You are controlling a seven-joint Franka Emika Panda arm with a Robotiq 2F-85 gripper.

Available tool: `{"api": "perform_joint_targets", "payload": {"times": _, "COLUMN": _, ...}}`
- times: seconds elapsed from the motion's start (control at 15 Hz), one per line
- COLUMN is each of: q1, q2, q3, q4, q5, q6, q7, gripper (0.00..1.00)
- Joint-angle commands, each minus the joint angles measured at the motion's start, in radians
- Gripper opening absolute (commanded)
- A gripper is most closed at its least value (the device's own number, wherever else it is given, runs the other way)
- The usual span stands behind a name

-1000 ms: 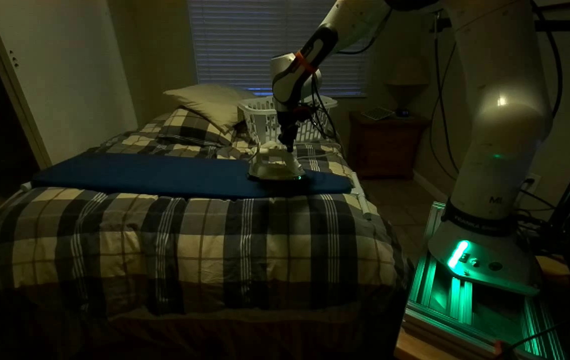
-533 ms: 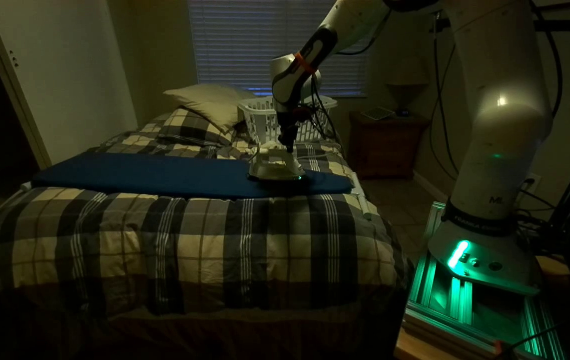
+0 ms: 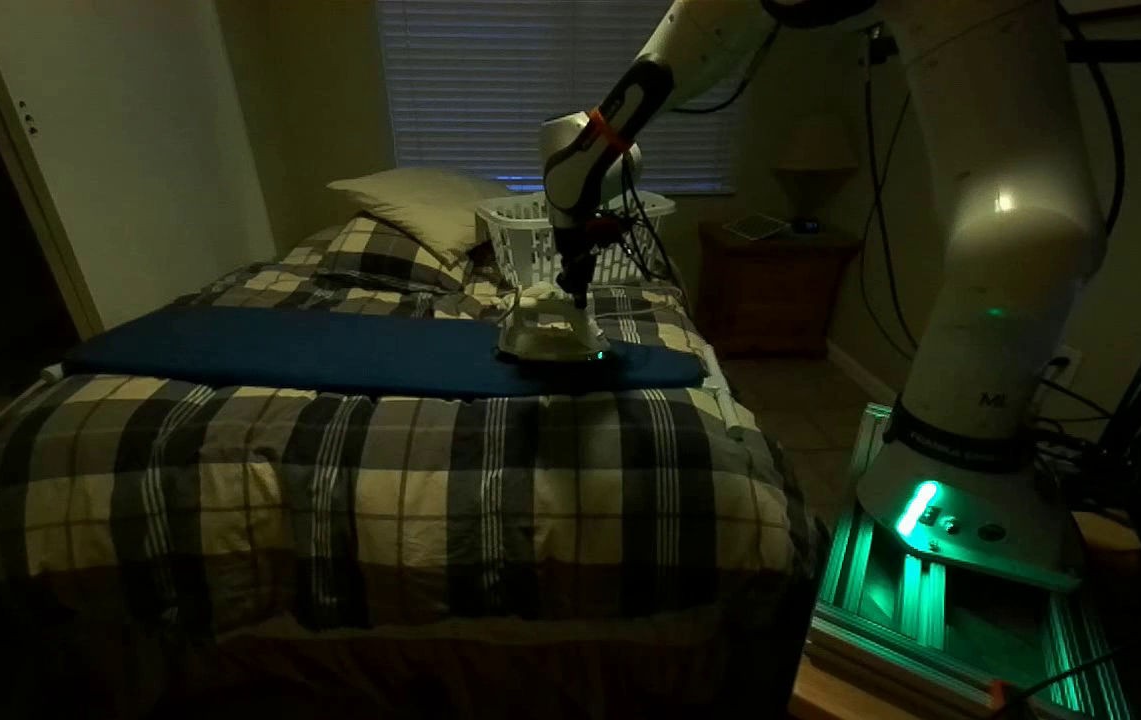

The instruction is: Press the pressing iron power button

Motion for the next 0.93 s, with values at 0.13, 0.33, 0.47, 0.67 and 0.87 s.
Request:
{"api": "perform_joint_targets", "payload": {"times": 0.13, "q1": -0.003, "q2": 0.058, "q3": 0.006, "q4": 0.033, "q5": 0.019, "q6": -0.001, "q7": 0.002, "gripper": 0.00}}
{"api": "perform_joint_targets", "payload": {"times": 0.33, "q1": -0.002, "q2": 0.062, "q3": 0.005, "q4": 0.034, "q5": 0.017, "q6": 0.000, "q7": 0.004, "gripper": 0.00}}
{"api": "perform_joint_targets", "payload": {"times": 0.47, "q1": -0.002, "q2": 0.065, "q3": 0.006, "q4": 0.034, "q5": 0.018, "q6": 0.001, "q7": 0.004, "gripper": 0.00}}
{"api": "perform_joint_targets", "payload": {"times": 0.67, "q1": -0.003, "q2": 0.055, "q3": 0.008, "q4": 0.029, "q5": 0.021, "q6": 0.001, "q7": -0.001, "gripper": 0.00}}
{"api": "perform_joint_targets", "payload": {"times": 0.87, "q1": -0.005, "q2": 0.035, "q3": 0.008, "q4": 0.026, "q5": 0.023, "q6": -0.008, "q7": -0.004, "gripper": 0.00}}
